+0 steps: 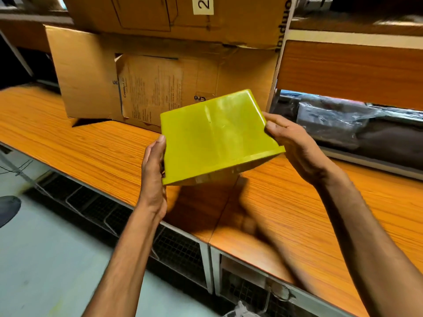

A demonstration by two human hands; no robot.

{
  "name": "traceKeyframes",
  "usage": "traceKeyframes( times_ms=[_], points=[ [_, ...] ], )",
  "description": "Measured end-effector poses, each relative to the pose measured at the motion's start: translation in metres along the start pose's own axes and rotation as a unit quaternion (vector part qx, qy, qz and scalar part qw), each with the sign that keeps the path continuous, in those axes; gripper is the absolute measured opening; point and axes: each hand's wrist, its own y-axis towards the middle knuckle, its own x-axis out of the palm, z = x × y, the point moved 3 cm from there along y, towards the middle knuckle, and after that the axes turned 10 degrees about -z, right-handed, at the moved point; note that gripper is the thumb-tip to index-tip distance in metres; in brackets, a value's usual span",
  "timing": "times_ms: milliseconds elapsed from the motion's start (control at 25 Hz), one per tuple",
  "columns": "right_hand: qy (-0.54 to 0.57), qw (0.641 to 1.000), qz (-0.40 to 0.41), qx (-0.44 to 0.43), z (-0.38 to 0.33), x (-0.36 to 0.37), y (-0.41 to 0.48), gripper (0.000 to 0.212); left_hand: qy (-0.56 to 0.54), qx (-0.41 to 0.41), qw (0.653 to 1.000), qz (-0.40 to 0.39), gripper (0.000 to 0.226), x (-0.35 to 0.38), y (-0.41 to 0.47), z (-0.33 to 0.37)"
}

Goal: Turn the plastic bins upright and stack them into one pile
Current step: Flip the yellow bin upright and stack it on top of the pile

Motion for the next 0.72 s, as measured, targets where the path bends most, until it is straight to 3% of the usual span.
traceKeyframes(
  times_ms=[160,240,360,440,560,720],
  points=[
    [0.064,0.997,-0.008,-0.04,0.001,-0.008,-0.012,0.054,-0.047,0.019,0.998,-0.023,0.035,0.003,0.001,0.008],
    [0.091,0.993,-0.051,-0.064,0.001,-0.008,-0.015,0.063,-0.064,0.037,0.997,-0.028,0.05,0.004,0.004,0.013],
    [-0.022,0.995,-0.051,-0.081,0.0,-0.008,-0.016,0.072,-0.078,0.056,0.994,-0.047,0.069,0.006,0.012,0.017],
    [-0.078,0.994,-0.002,-0.079,0.004,-0.009,-0.015,0.068,-0.086,0.055,0.993,-0.061,0.078,0.009,0.016,0.017],
    [-0.115,0.976,0.167,-0.075,0.007,-0.015,-0.012,0.049,-0.03,0.045,0.99,-0.128,0.062,0.014,0.021,0.012],
    [0.002,0.938,0.344,-0.038,0.011,-0.03,-0.014,0.043,0.101,0.081,0.981,-0.143,0.062,0.022,0.016,-0.003]
  ],
)
